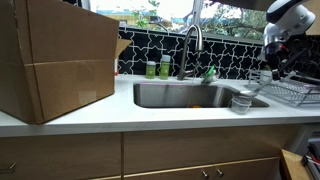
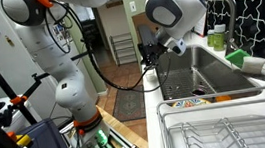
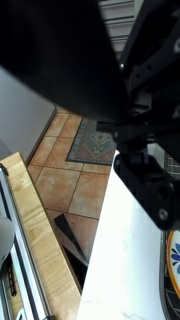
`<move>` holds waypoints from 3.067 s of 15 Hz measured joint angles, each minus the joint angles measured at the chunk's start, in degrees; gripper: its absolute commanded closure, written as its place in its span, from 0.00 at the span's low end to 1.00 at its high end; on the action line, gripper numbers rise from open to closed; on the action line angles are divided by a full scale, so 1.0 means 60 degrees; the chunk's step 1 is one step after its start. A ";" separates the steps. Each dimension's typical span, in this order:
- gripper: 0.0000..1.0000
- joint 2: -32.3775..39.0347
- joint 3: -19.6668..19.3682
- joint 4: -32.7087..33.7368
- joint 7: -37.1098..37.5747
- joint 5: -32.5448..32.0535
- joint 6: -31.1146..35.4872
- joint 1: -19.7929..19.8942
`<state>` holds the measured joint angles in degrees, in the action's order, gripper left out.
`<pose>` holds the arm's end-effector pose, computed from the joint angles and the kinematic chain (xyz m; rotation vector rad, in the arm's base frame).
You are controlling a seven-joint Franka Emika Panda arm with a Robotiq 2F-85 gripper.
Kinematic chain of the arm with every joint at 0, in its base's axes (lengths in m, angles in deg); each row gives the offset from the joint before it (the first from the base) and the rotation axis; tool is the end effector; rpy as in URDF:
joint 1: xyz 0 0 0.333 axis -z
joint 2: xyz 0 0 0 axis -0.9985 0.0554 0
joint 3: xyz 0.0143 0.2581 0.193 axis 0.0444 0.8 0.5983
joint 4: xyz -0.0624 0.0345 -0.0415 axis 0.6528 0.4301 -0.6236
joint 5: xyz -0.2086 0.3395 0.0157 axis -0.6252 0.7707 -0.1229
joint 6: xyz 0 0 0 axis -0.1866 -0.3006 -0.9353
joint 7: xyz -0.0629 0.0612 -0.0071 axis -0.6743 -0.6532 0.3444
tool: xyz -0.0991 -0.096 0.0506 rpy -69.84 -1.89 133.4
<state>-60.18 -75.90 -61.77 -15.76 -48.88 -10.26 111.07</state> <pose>0.3116 -0.2700 0.4218 -2.2710 0.5351 0.4121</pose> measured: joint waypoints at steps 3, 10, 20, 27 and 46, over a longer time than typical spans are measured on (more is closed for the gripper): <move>0.98 -0.0082 -0.0001 -0.0001 -0.0027 -0.0017 0.0000 -0.0010; 0.98 -0.0439 -0.0058 -0.0001 -0.0051 -0.0062 0.0000 -0.0005; 0.98 -0.0610 -0.0109 -0.0121 -0.0052 -0.0315 0.0000 -0.0005; 0.98 -0.0616 -0.0105 -0.0208 -0.0053 -0.0500 0.0056 -0.0005; 0.98 -0.0648 0.0002 -0.0248 -0.0053 -0.0513 0.0432 -0.0174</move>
<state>-64.07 -75.88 -63.26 -16.07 -51.96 -7.67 110.02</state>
